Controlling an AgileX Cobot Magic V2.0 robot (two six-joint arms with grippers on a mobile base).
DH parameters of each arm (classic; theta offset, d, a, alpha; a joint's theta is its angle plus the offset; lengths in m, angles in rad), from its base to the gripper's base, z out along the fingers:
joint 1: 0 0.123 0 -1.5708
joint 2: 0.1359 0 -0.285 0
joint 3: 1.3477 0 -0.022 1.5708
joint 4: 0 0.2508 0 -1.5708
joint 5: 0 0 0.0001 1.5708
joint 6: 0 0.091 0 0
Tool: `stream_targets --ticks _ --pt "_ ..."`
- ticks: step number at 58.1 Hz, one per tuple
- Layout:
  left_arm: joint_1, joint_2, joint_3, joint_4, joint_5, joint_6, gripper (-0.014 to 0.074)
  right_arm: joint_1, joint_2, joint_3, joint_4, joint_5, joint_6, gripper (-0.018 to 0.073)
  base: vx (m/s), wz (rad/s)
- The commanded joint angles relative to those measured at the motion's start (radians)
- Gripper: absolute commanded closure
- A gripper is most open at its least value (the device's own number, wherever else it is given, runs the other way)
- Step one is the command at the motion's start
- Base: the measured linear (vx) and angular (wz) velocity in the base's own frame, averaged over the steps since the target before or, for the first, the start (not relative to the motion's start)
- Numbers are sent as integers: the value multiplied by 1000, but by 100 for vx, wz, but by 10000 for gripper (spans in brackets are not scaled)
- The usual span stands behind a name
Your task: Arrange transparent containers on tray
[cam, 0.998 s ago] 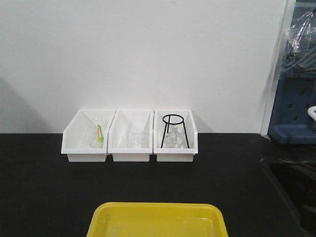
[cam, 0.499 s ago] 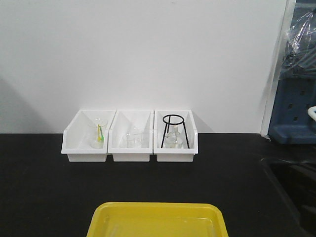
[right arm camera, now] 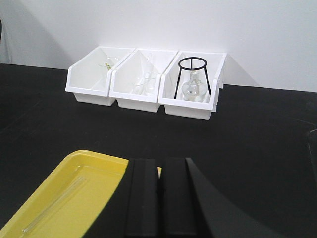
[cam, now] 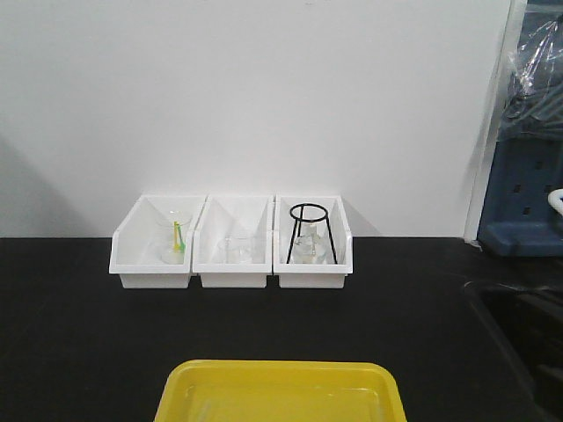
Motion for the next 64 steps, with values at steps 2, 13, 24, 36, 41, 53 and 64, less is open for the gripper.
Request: stream_targets --ticks 2,13,24,36,41,53,64 --pt "1 -14 34 -9 -89 -8 604 -2 -5 -29 -19 -76 -10 552 0 0" --pt "1 -14 34 -9 -89 -8 604 -2 -5 -29 -19 -76 -10 552 0 0" --pt "1 -14 34 -9 -89 -8 604 -7 -41 -5 16 -76 -24 552 0 0" --pt "1 -14 34 -9 -89 -8 604 -190 -227 253 91 -204 -179 552 0 0" --pt "1 -14 34 -9 -89 -8 604 -274 -329 384 102 -258 -227 552 0 0" --pt "1 -14 34 -9 -89 -8 604 -394 -619 701 77 -315 -242 565 0 0" --pt "1 -15 34 -9 -88 -8 604 -398 -766 877 153 -349 -227 564 0 0"
